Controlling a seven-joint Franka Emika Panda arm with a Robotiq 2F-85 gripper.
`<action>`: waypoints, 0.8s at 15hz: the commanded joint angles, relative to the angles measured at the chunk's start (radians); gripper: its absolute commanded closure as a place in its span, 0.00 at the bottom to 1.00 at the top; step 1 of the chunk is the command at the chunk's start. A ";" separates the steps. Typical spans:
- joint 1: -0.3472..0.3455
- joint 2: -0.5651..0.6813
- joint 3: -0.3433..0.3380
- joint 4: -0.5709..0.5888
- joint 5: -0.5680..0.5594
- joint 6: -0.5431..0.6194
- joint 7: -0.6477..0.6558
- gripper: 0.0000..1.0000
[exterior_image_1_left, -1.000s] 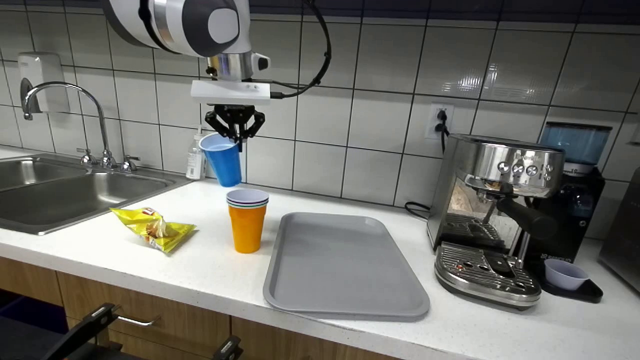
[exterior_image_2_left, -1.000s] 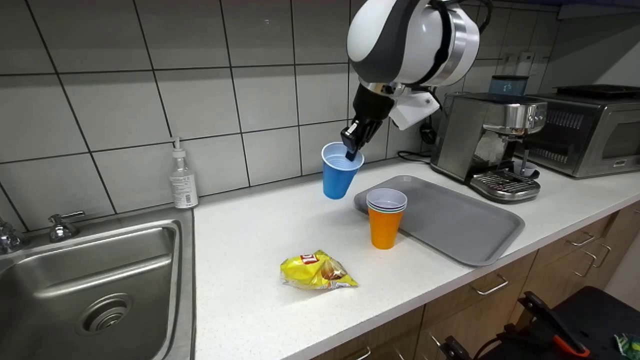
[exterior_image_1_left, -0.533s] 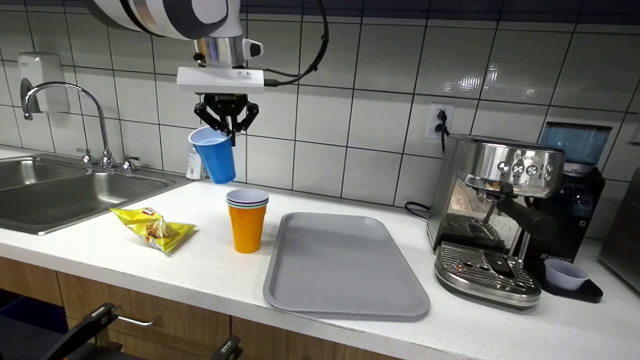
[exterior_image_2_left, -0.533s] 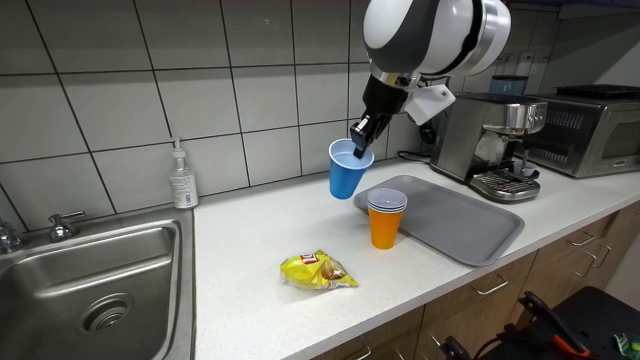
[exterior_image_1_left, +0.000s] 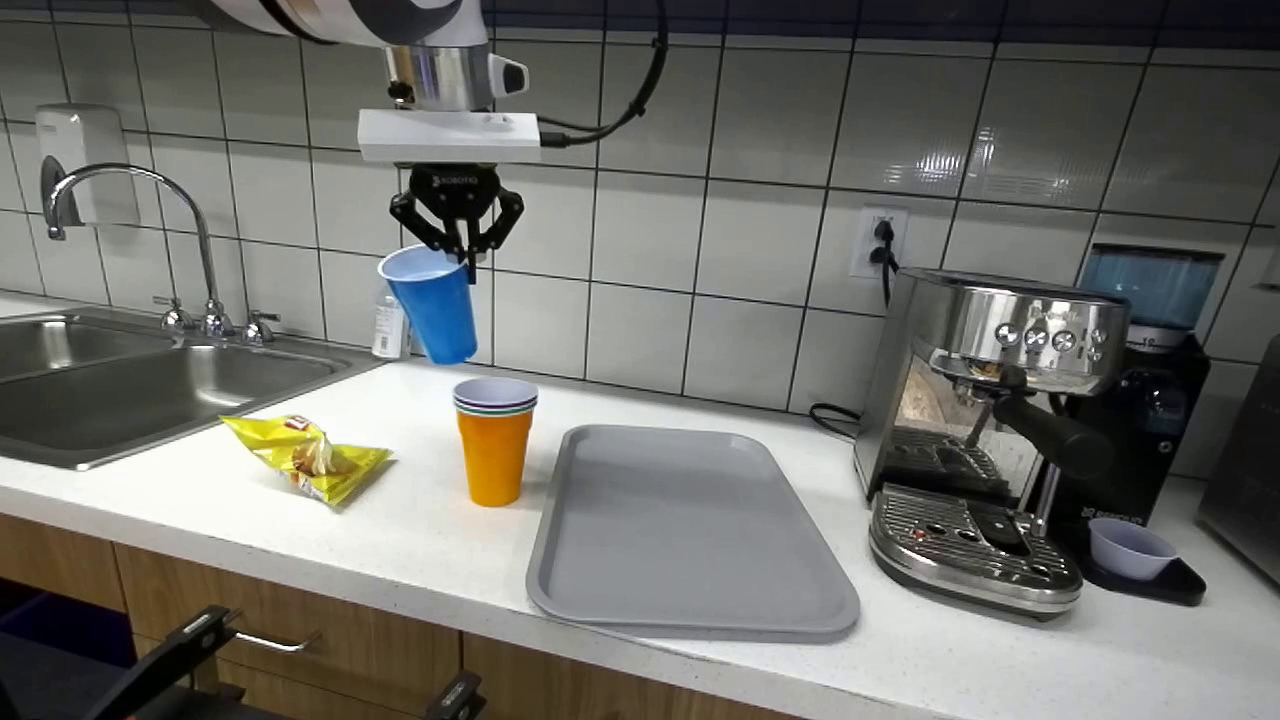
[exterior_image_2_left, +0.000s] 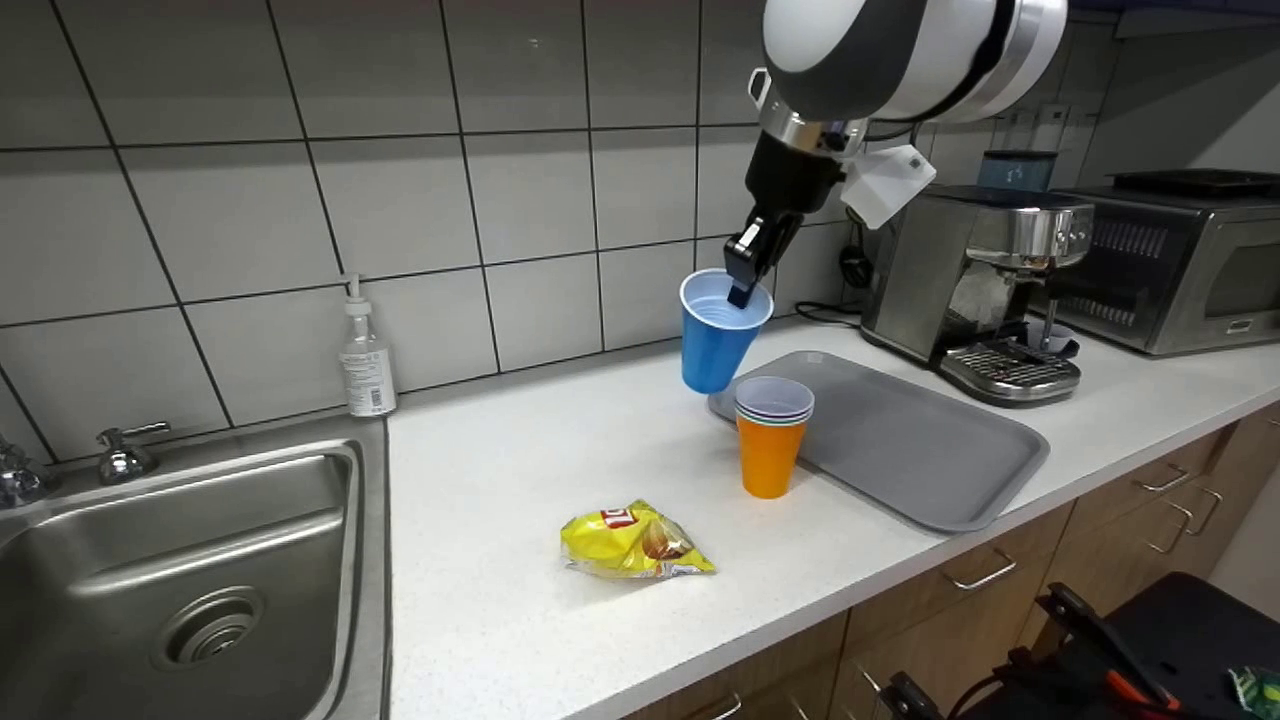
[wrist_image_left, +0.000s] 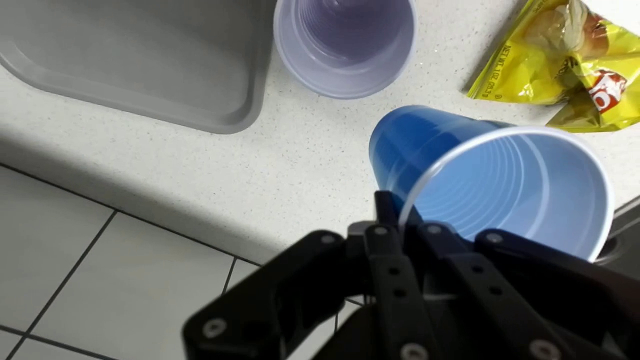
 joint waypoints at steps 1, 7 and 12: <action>0.012 -0.049 -0.028 -0.004 -0.045 -0.071 0.028 0.99; 0.009 -0.092 -0.050 0.005 -0.057 -0.134 0.023 0.99; 0.002 -0.110 -0.075 0.027 -0.065 -0.200 0.021 0.99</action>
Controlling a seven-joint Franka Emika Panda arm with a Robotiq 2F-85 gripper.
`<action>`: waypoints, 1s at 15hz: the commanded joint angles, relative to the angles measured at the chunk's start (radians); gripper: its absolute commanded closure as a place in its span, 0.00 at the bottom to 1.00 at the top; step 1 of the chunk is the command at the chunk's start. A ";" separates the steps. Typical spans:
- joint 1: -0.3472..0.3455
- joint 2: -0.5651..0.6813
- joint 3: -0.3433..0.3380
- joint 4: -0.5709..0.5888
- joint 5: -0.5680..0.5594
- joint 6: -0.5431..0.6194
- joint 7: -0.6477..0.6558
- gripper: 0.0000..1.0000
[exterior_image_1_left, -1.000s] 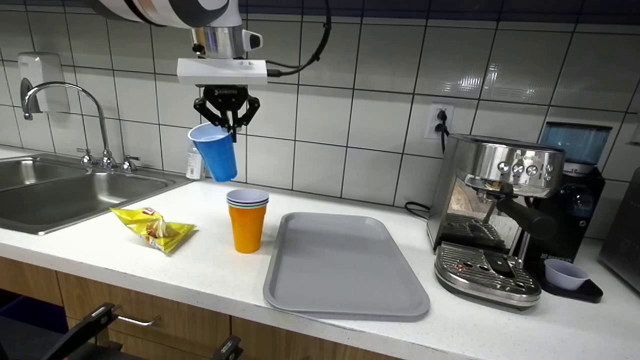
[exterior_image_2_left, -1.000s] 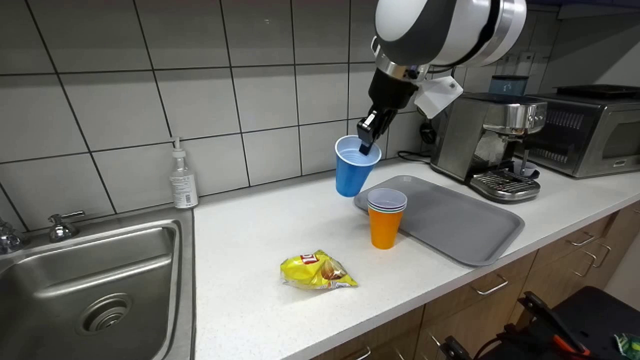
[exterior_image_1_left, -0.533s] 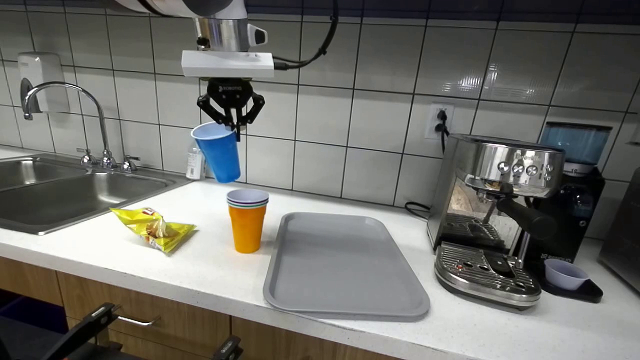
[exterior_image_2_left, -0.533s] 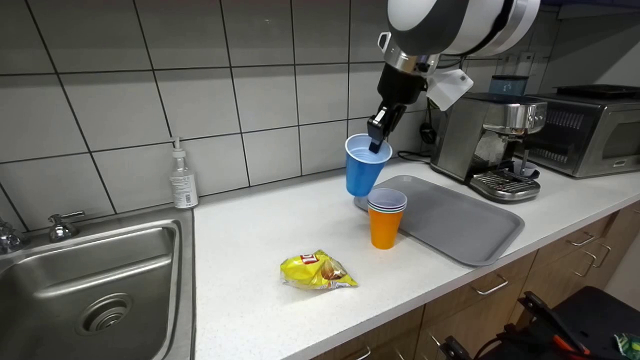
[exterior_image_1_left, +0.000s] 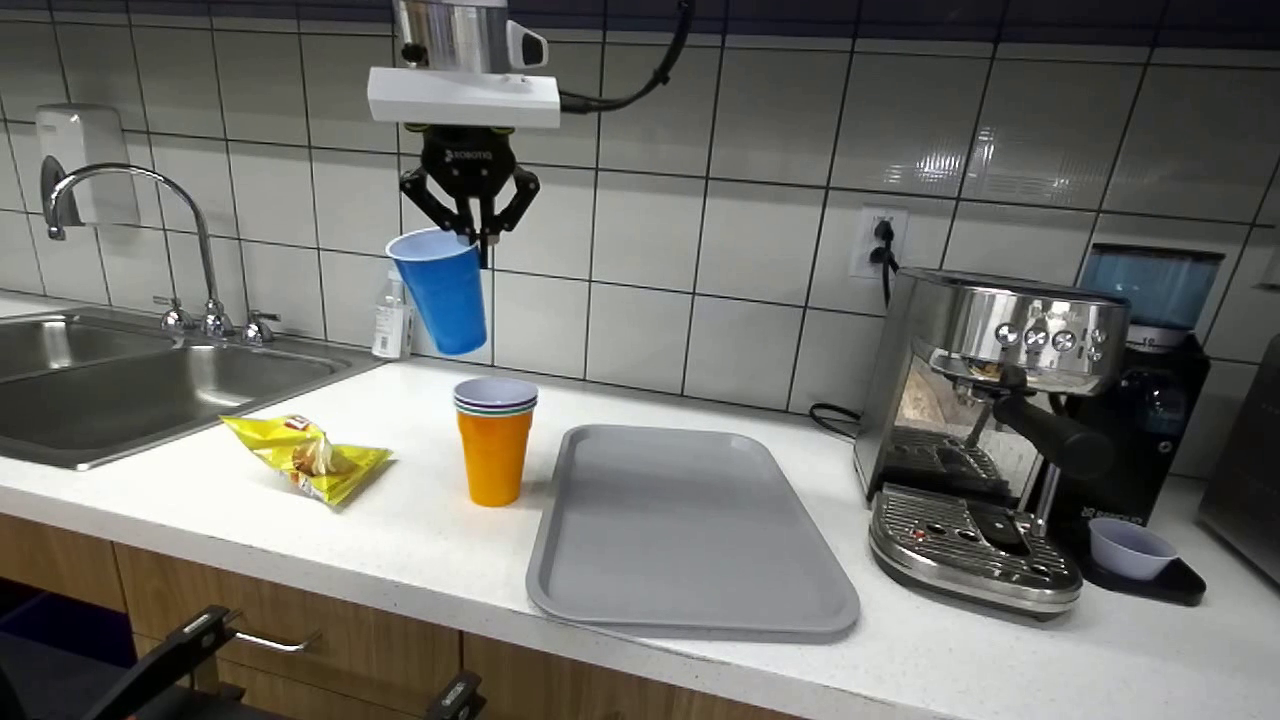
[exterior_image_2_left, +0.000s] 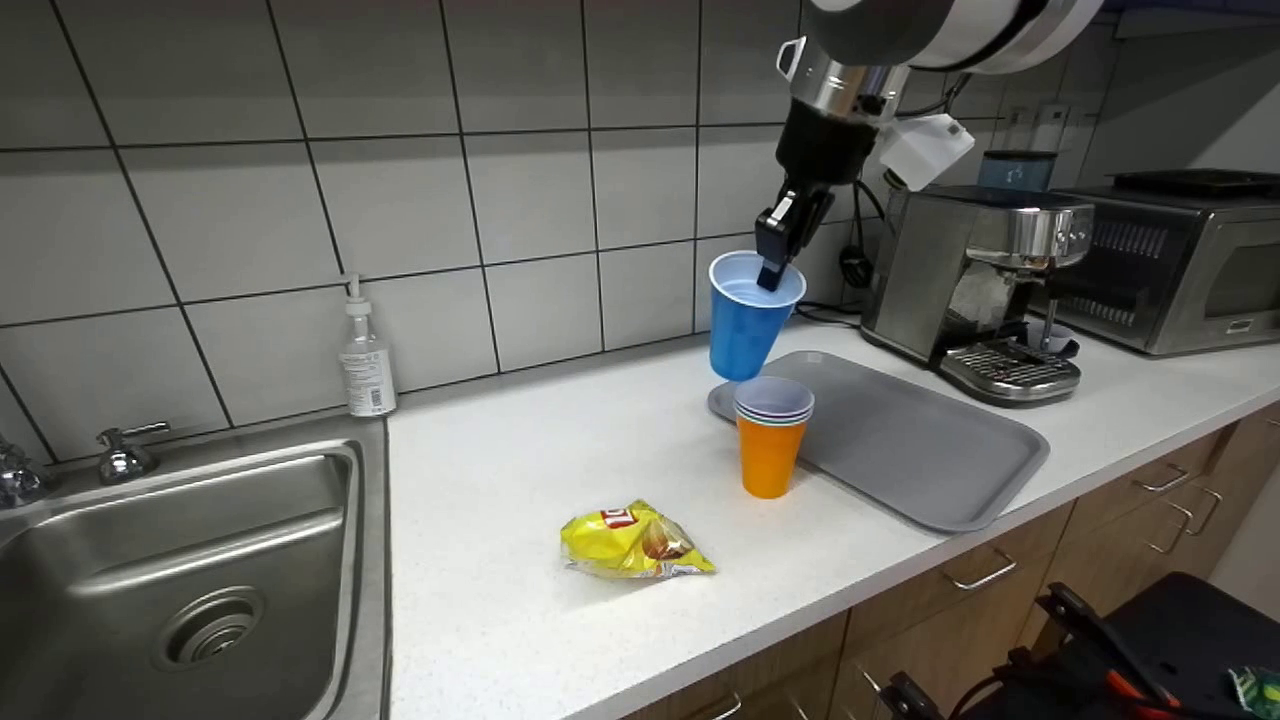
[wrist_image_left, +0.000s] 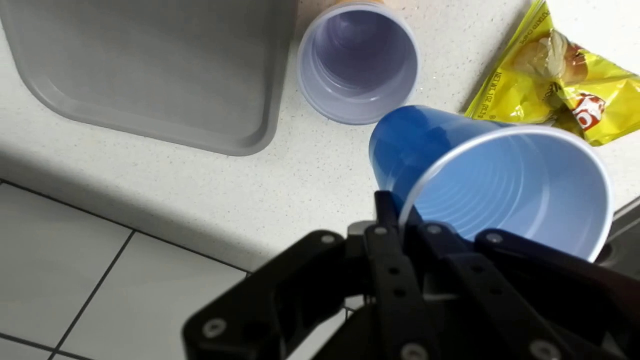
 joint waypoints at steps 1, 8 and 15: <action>-0.003 -0.023 -0.022 0.028 -0.035 -0.073 0.025 0.99; 0.000 0.023 -0.056 0.069 -0.016 -0.136 0.012 0.99; -0.019 0.079 -0.054 0.099 -0.031 -0.143 0.044 0.99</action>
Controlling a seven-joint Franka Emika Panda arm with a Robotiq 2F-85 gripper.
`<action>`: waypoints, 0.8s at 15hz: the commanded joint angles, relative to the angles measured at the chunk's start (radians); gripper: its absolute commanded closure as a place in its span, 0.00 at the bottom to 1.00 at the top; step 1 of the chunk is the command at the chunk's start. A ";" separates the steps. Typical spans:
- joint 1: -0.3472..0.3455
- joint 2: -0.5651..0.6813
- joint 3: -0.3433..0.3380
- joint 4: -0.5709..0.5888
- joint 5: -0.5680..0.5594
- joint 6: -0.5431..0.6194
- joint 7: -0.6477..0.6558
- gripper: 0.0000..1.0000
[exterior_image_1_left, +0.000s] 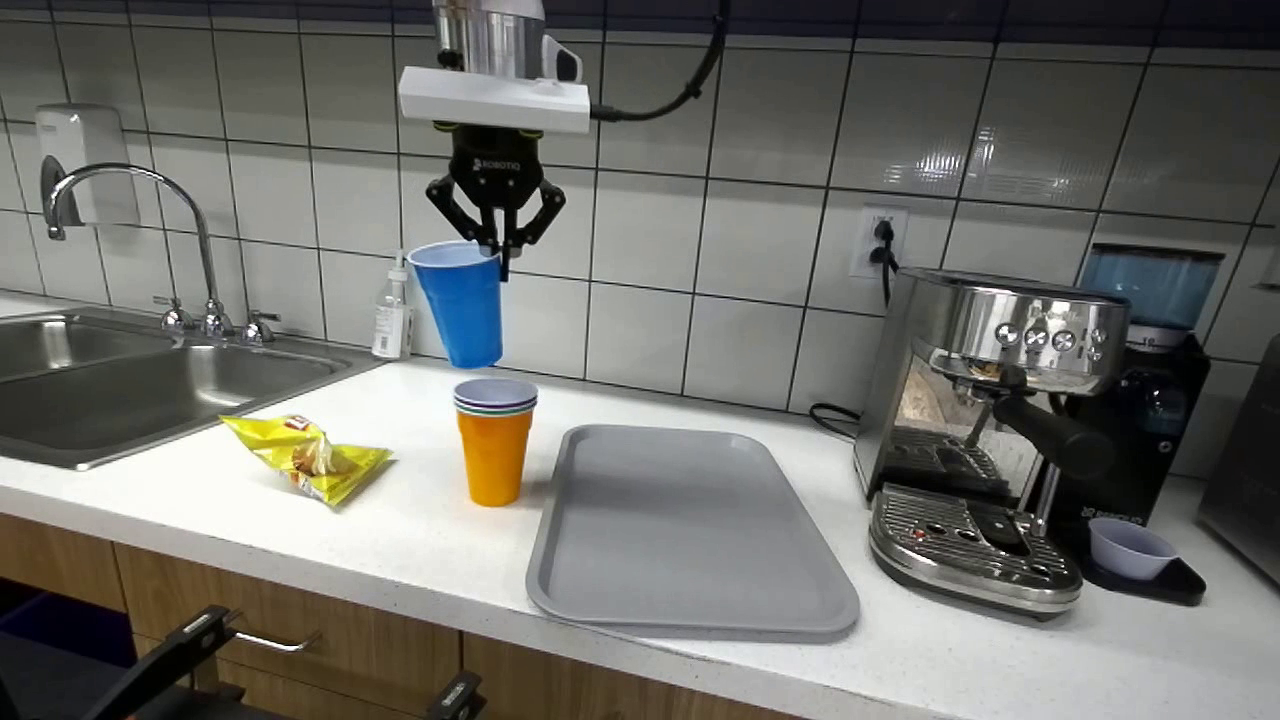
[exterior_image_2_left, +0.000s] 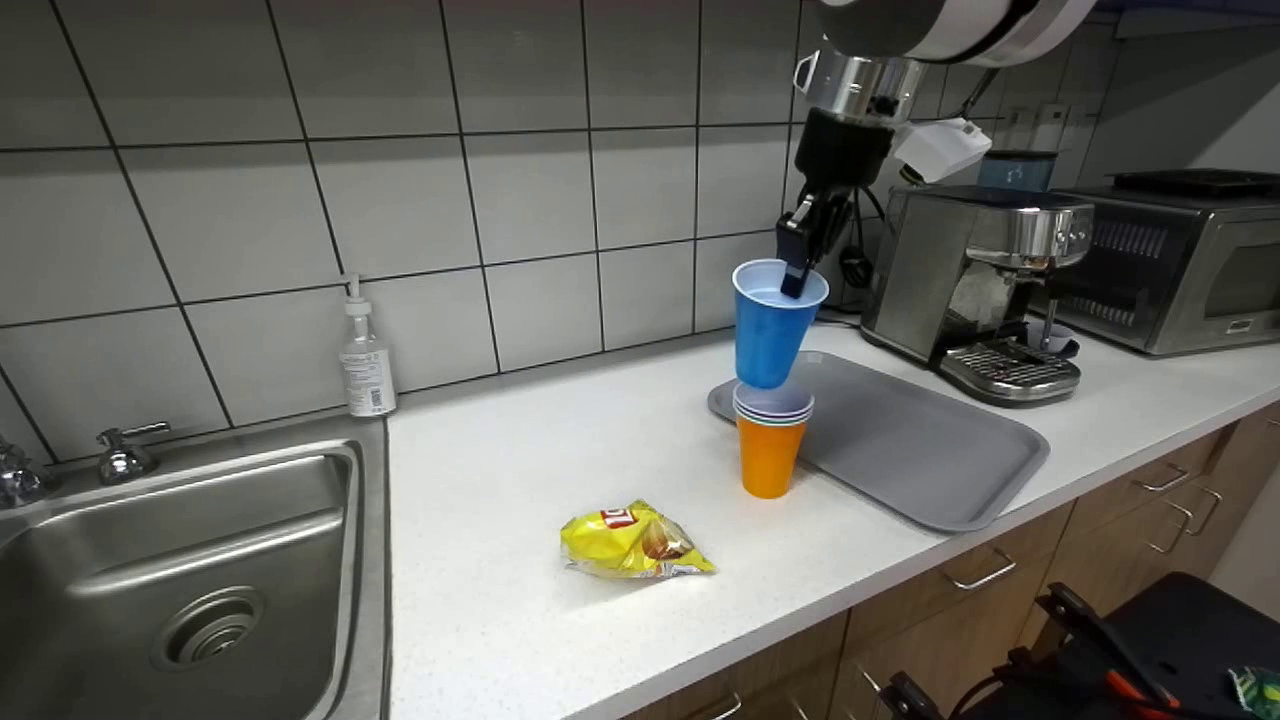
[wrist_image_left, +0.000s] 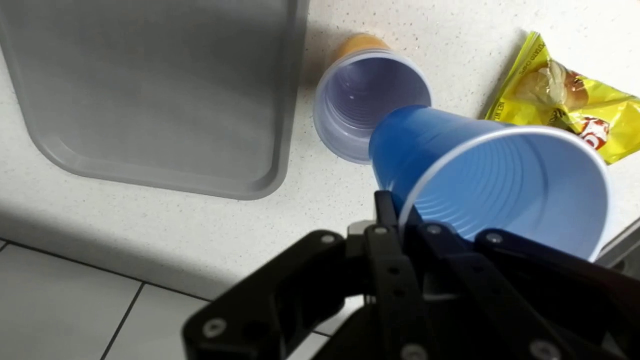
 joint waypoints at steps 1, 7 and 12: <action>-0.016 0.046 0.003 0.049 -0.020 -0.032 0.036 0.99; -0.021 0.114 0.002 0.087 0.005 -0.023 0.056 0.99; -0.030 0.173 0.010 0.119 0.006 -0.017 0.088 0.99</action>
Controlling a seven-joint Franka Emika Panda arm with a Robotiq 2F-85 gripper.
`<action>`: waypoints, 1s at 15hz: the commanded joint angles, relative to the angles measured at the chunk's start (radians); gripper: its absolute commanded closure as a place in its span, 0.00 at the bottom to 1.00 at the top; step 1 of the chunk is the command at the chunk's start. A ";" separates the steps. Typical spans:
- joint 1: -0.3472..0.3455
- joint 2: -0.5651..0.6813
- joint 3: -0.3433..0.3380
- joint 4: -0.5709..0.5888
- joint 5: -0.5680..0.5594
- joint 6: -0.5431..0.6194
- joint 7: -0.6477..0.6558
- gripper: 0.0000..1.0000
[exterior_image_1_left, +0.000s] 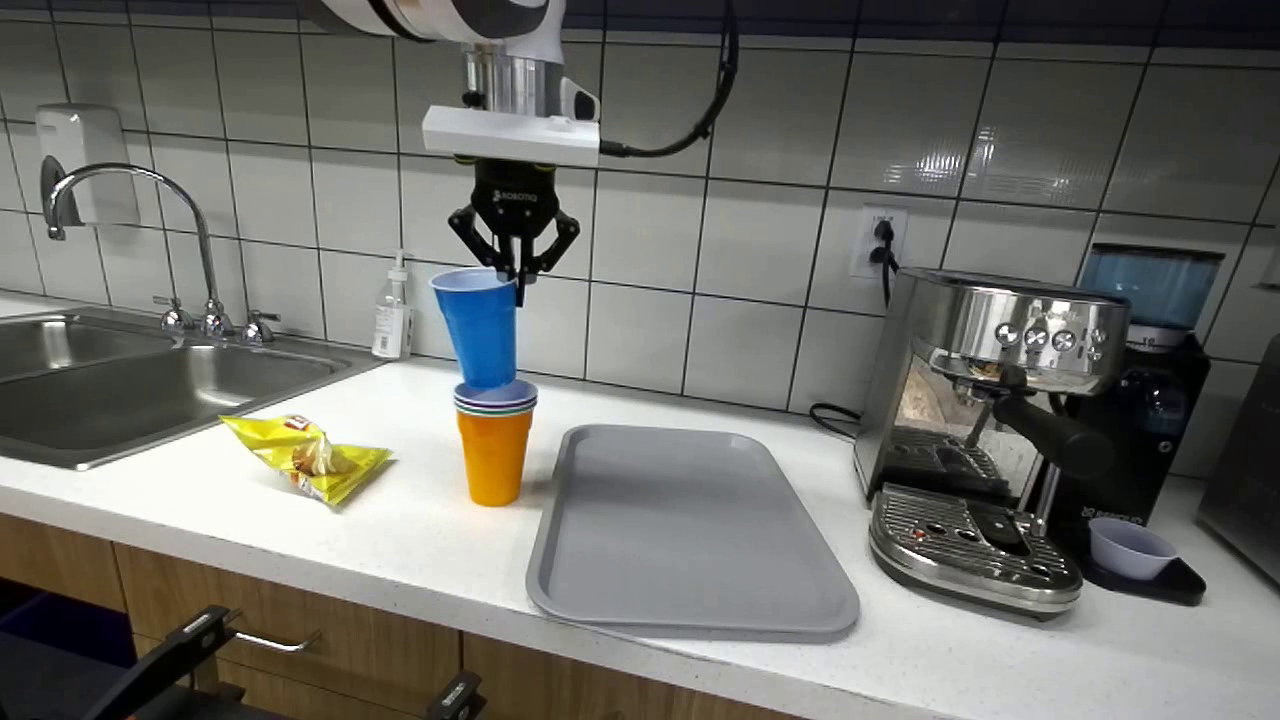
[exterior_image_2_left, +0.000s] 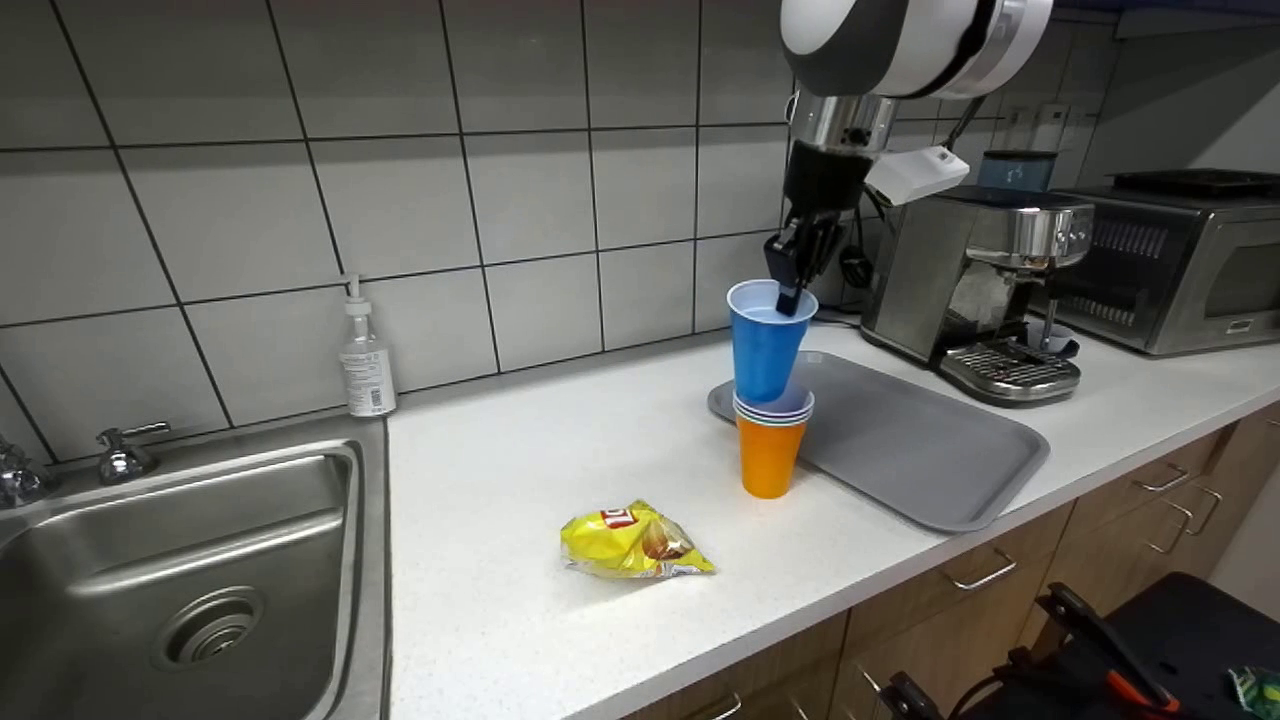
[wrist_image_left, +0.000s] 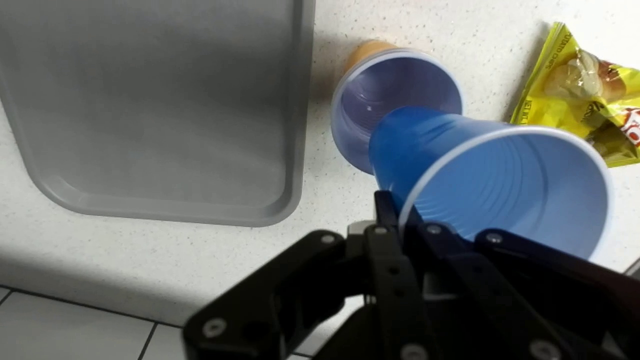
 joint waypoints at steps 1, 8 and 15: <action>-0.019 0.051 0.015 0.049 0.006 -0.019 0.035 0.99; -0.027 0.074 0.019 0.065 0.005 -0.037 0.038 0.99; -0.038 0.070 0.018 0.049 0.005 -0.066 0.036 0.99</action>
